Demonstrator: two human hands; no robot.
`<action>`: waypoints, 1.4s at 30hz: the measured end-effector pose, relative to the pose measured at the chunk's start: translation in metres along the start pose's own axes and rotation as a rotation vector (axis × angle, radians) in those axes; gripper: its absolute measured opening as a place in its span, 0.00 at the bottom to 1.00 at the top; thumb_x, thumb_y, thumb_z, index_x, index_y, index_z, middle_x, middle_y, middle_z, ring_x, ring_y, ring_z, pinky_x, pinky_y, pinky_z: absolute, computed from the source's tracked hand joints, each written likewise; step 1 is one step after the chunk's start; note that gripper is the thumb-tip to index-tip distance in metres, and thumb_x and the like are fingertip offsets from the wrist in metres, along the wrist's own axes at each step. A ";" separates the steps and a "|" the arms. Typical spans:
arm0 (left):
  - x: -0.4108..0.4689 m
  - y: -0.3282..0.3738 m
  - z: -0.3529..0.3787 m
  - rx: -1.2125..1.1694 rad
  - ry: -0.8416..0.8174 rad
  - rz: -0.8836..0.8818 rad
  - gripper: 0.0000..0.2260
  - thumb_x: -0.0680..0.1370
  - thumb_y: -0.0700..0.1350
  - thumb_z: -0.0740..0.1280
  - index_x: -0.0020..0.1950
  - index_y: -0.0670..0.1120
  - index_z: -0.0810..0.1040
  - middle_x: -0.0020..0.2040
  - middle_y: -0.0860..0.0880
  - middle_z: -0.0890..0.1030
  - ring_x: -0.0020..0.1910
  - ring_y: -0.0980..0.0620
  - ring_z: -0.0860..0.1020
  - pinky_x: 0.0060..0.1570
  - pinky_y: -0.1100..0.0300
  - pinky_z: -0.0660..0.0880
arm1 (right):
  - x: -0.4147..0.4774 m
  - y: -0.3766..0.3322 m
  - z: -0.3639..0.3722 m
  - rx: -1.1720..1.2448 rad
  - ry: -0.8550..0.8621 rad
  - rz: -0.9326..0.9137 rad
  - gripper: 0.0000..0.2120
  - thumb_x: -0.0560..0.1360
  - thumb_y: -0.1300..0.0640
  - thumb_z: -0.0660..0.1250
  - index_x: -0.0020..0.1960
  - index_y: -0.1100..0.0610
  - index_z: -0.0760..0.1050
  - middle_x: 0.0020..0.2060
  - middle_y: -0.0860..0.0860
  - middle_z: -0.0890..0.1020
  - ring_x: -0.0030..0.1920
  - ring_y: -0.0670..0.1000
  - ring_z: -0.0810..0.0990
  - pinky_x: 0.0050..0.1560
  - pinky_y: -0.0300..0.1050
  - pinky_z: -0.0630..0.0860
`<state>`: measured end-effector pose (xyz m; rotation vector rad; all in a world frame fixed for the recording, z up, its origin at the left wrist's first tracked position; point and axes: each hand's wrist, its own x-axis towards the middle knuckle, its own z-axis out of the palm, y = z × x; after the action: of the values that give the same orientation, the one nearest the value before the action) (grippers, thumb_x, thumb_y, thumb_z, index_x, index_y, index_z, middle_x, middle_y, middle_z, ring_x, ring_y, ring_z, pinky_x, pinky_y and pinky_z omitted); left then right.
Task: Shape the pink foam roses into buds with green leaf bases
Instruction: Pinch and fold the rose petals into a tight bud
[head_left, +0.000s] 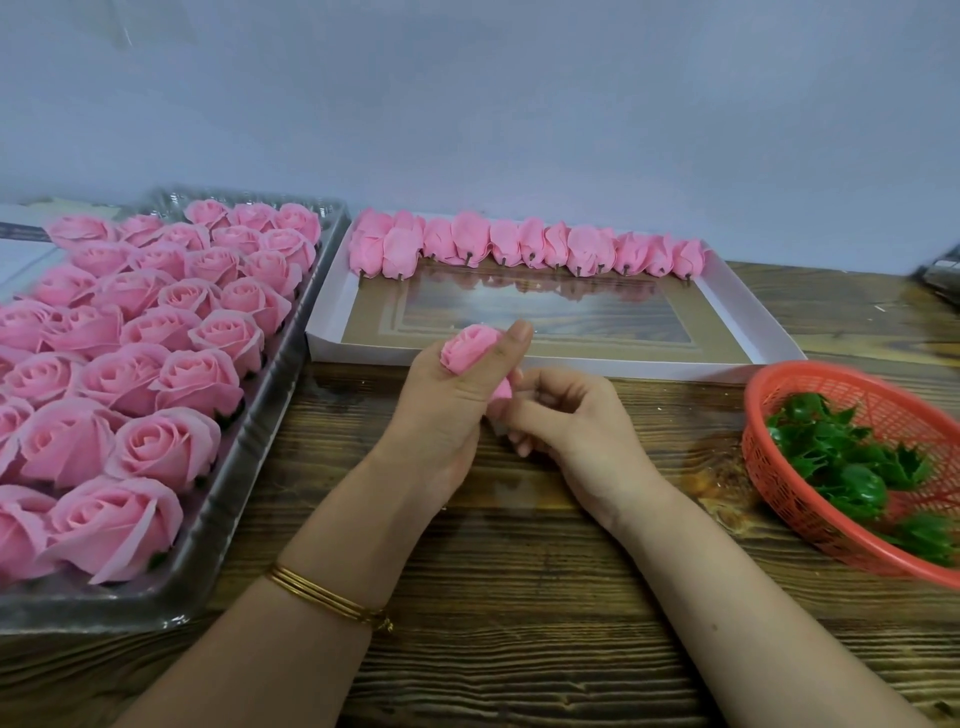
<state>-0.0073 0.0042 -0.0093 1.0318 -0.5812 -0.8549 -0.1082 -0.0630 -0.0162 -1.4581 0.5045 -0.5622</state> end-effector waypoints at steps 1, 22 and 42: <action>0.000 -0.001 0.001 0.044 0.040 0.051 0.15 0.68 0.52 0.73 0.35 0.42 0.73 0.30 0.46 0.73 0.37 0.45 0.73 0.40 0.52 0.71 | 0.001 0.000 0.000 0.049 0.011 0.023 0.05 0.66 0.63 0.71 0.42 0.61 0.80 0.34 0.57 0.78 0.30 0.48 0.73 0.32 0.39 0.70; -0.009 -0.006 0.002 0.765 -0.024 0.201 0.05 0.72 0.44 0.74 0.48 0.48 0.85 0.42 0.54 0.85 0.45 0.57 0.82 0.48 0.55 0.79 | 0.004 -0.004 -0.002 0.238 0.163 0.026 0.17 0.61 0.58 0.74 0.48 0.61 0.77 0.38 0.55 0.80 0.43 0.54 0.79 0.54 0.52 0.74; -0.003 -0.001 0.012 0.012 0.249 -0.059 0.11 0.76 0.43 0.72 0.38 0.44 0.72 0.38 0.39 0.75 0.40 0.43 0.75 0.38 0.56 0.76 | -0.001 0.005 0.010 -0.242 0.048 -0.171 0.15 0.67 0.69 0.76 0.43 0.53 0.76 0.33 0.43 0.79 0.33 0.46 0.73 0.39 0.40 0.73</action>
<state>-0.0182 0.0008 -0.0052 1.1509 -0.3475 -0.7607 -0.1019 -0.0542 -0.0211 -1.7327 0.5011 -0.6908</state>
